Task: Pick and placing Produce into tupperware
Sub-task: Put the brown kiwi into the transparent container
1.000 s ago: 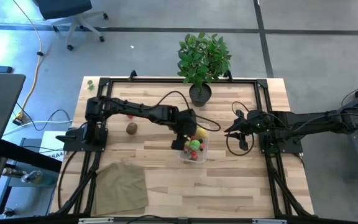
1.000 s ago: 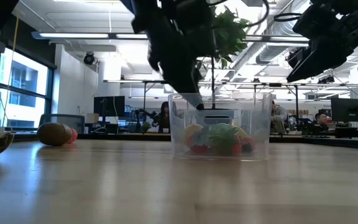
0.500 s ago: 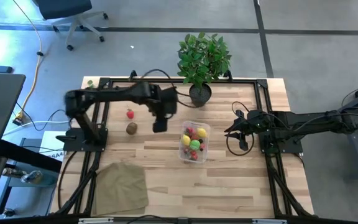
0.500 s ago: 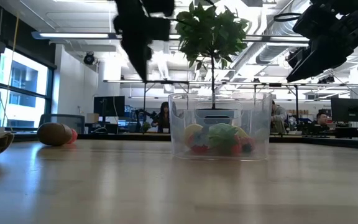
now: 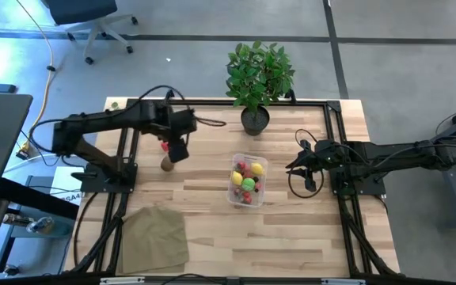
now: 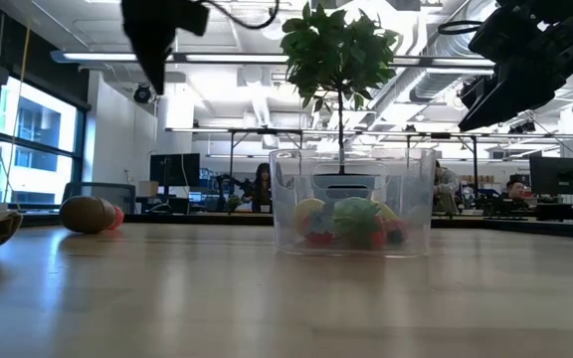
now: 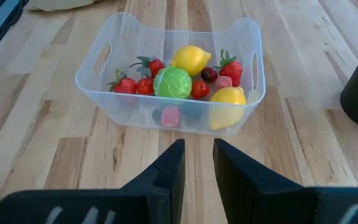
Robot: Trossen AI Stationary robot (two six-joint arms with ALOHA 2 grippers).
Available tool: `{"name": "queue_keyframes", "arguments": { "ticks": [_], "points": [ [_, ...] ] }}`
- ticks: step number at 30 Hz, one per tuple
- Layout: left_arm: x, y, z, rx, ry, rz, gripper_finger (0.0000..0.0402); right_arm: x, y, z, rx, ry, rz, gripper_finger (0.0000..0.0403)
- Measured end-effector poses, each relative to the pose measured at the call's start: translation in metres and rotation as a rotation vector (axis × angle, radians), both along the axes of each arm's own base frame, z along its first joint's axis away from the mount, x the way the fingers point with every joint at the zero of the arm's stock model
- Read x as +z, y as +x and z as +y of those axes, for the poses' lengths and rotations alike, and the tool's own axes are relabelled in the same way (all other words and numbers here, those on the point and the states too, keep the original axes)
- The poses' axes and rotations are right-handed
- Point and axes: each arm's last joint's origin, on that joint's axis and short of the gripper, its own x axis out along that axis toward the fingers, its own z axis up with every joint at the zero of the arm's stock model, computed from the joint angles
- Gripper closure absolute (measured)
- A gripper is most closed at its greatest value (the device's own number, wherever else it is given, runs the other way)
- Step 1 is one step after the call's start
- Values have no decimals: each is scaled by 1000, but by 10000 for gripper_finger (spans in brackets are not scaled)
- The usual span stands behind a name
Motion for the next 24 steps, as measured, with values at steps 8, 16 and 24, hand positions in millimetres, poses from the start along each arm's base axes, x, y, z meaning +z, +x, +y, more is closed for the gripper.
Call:
{"name": "queue_keyframes", "arguments": {
  "ticks": [8, 16, 24],
  "points": [
    [-69, -39, -16, 137, -135, -209, 245, 0, 0, 0, 0, 0, 0, 329],
    [-123, -68, -26, 302, -180, -330, 245, 0, 0, 0, 0, 0, 0, 329],
    [-136, -76, -25, 412, -101, -291, 245, 0, 0, 0, 0, 0, 0, 329]
  ]
}}
